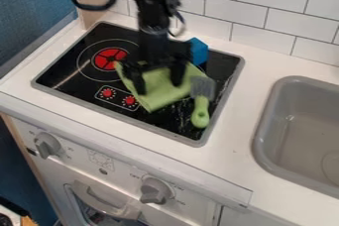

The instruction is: Moves green piece of clothing to the right side the burner

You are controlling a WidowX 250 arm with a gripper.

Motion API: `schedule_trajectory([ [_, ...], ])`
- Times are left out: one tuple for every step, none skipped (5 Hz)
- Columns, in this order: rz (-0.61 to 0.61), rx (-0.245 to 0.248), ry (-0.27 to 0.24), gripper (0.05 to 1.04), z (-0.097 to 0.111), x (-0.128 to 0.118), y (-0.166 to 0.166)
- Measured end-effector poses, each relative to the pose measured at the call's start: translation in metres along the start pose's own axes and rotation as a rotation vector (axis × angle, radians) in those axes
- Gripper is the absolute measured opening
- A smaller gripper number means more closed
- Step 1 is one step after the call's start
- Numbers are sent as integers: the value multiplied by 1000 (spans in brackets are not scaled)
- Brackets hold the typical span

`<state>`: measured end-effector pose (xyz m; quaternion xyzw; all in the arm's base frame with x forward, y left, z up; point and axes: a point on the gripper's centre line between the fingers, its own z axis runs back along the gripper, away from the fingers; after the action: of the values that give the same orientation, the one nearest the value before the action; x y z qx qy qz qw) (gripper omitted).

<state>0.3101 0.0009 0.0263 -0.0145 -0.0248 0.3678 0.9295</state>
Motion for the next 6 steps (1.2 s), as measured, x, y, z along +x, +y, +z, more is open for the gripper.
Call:
schedule_trajectory([
  [-86,-8,35,998,1,-30,-5],
  [-151,-15,60,998,1,-52,-9],
  [-166,-17,58,998,1,-56,-9],
  [-171,-8,47,998,3,-54,-9],
  [-179,18,33,999,12,-50,-6],
  [-169,3,-42,999,39,-42,-6],
])
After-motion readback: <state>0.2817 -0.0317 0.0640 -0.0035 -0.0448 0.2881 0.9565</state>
